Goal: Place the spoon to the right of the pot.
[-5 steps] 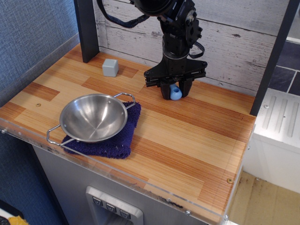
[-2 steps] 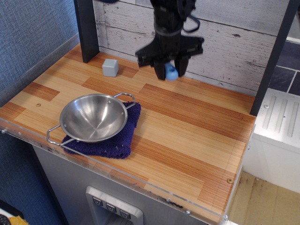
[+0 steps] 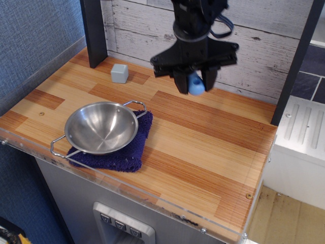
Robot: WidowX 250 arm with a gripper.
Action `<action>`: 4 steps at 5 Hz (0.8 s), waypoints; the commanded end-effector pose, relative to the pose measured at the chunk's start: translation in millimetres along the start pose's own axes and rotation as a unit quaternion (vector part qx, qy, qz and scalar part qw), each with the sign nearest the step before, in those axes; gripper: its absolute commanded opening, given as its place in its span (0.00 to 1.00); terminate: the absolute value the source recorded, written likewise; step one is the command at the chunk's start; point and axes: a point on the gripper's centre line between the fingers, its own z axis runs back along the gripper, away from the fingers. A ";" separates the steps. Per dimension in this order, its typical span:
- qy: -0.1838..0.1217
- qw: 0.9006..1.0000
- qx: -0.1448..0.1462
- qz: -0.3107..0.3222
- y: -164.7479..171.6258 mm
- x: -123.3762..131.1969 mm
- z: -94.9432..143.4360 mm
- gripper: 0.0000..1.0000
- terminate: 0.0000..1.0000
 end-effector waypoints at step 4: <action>0.042 0.990 0.016 -0.137 38.6 -90.2 -14.8 0.00 0.00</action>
